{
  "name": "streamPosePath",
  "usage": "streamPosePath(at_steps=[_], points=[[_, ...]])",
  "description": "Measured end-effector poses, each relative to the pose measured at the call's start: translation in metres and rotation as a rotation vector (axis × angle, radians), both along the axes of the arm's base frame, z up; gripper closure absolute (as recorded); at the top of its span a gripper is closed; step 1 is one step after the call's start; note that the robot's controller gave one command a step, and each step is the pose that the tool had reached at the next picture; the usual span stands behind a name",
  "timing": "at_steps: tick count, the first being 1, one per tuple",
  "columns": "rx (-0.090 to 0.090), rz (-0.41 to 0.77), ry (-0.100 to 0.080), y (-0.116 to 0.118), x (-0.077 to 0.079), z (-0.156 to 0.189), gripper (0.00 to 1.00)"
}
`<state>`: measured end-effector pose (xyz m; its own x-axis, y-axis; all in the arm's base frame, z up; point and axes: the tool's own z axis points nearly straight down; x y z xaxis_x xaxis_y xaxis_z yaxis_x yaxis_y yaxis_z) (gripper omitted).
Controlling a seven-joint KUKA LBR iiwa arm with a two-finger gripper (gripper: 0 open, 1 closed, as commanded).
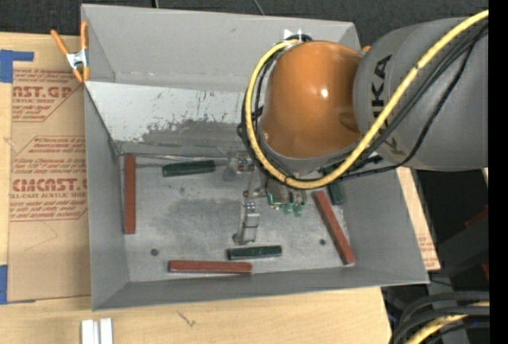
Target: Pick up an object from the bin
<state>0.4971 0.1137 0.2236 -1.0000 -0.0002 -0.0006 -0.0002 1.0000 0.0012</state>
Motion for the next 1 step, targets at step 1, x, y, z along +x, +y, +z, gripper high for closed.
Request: streamPosePath(at_steps=[1], points=[[0.000, 0.071, -0.006, -0.0181, 0.0018, -0.0417, 0.00]])
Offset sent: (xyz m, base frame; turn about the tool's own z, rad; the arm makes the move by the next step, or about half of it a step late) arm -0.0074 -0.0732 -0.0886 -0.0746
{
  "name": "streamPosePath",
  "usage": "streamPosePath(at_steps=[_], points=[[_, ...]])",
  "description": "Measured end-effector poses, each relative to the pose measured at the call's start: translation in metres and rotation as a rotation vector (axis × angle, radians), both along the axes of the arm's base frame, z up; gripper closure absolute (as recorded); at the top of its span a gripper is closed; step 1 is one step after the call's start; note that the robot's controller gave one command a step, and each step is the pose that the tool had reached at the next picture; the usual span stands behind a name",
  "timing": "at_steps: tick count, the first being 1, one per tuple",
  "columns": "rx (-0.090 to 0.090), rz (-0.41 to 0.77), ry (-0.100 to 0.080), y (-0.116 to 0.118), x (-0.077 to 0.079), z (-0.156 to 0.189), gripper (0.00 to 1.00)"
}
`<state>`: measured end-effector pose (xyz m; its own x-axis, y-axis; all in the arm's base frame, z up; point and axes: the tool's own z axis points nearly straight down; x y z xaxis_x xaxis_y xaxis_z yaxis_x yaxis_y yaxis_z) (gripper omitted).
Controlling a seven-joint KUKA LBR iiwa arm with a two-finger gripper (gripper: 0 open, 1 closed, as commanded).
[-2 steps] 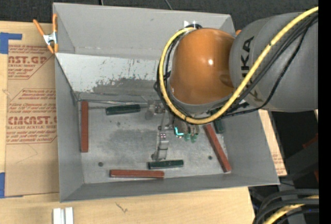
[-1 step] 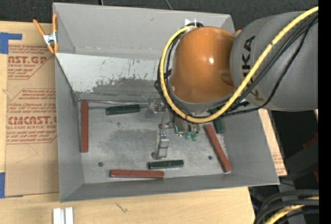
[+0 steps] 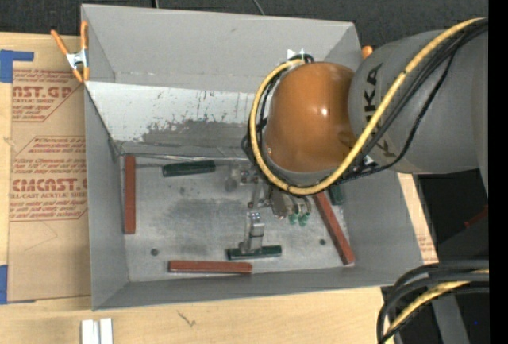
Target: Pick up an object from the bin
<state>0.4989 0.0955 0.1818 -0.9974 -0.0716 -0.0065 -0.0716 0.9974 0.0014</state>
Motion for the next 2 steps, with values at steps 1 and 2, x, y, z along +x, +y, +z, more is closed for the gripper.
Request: streamPosePath(at_steps=[1, 2], points=[[-0.001, 0.005, 0.006, -0.053, -0.008, -0.046, 0.00], [-0.002, 0.346, 0.010, 0.001, -0.014, -0.111, 1.00]])
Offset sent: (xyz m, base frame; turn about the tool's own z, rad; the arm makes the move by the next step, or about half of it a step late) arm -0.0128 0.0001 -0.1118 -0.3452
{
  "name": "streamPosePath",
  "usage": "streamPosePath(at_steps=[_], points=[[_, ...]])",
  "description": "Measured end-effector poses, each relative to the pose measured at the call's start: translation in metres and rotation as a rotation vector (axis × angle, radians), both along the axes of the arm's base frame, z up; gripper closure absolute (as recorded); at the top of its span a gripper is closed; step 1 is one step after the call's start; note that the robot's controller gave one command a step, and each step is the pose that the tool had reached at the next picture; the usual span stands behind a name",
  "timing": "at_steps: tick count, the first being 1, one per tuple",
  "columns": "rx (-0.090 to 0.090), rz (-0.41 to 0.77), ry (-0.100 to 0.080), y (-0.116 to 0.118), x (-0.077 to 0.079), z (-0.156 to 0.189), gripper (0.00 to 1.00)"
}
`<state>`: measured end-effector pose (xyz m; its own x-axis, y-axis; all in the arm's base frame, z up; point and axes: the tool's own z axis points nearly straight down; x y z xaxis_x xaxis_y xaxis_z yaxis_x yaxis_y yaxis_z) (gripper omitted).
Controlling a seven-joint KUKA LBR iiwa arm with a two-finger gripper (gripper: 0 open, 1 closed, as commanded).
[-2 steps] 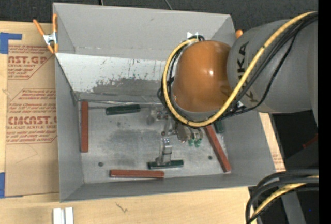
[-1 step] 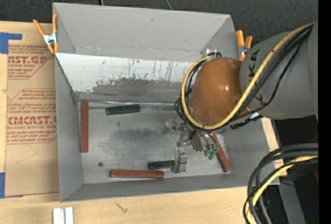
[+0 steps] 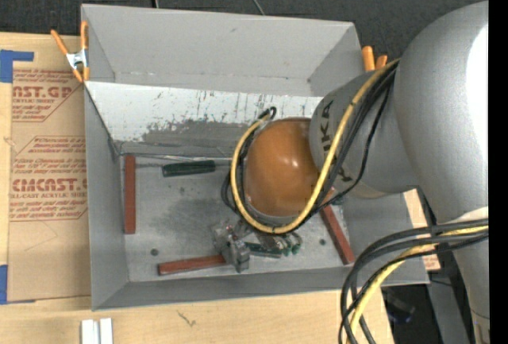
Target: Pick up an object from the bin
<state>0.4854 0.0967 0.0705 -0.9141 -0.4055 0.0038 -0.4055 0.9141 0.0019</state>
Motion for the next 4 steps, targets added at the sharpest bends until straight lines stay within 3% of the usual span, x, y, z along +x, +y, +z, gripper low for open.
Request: streamPosePath(at_steps=[1, 2, 3, 4], points=[[0.000, -0.001, -0.001, 0.000, 0.000, 0.000, 1.00], [-0.001, 0.008, 0.004, 0.006, 0.001, 0.041, 1.00], [0.000, -0.055, -0.003, -0.047, 0.006, 0.043, 0.00], [0.001, -0.055, -0.004, -0.046, 0.007, 0.043, 0.00]])
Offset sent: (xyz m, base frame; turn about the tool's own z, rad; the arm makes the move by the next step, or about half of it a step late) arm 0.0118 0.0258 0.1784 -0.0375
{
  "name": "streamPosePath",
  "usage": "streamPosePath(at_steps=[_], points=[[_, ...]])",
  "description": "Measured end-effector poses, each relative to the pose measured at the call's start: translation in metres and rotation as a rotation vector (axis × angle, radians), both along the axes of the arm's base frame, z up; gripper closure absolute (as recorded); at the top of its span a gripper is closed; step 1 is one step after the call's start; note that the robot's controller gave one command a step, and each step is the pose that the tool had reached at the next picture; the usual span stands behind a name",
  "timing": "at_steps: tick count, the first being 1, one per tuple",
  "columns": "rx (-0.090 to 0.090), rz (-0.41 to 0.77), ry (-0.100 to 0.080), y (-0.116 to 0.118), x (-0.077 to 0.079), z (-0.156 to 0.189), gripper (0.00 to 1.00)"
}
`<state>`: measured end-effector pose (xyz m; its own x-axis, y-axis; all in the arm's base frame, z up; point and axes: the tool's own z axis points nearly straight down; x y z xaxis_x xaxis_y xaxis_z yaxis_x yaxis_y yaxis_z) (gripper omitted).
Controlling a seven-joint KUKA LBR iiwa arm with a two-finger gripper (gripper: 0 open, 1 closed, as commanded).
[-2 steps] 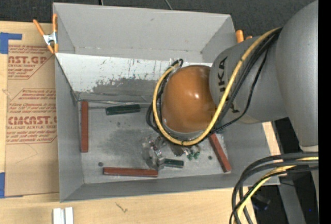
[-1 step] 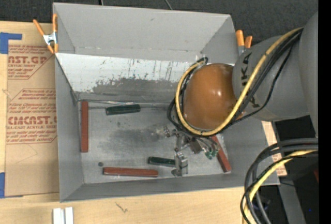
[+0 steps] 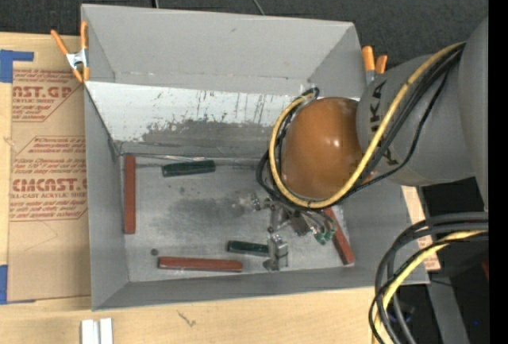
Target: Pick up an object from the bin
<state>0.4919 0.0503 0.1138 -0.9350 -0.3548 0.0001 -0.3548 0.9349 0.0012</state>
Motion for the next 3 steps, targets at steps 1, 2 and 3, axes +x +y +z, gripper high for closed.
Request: streamPosePath(at_steps=[1, 2, 3], points=[[0.001, 0.020, -0.001, -0.002, -0.010, -0.044, 1.00], [0.001, 0.020, -0.001, -0.002, -0.010, -0.044, 1.00], [0.000, 0.091, -0.006, -0.015, 0.005, 0.125, 1.00]])
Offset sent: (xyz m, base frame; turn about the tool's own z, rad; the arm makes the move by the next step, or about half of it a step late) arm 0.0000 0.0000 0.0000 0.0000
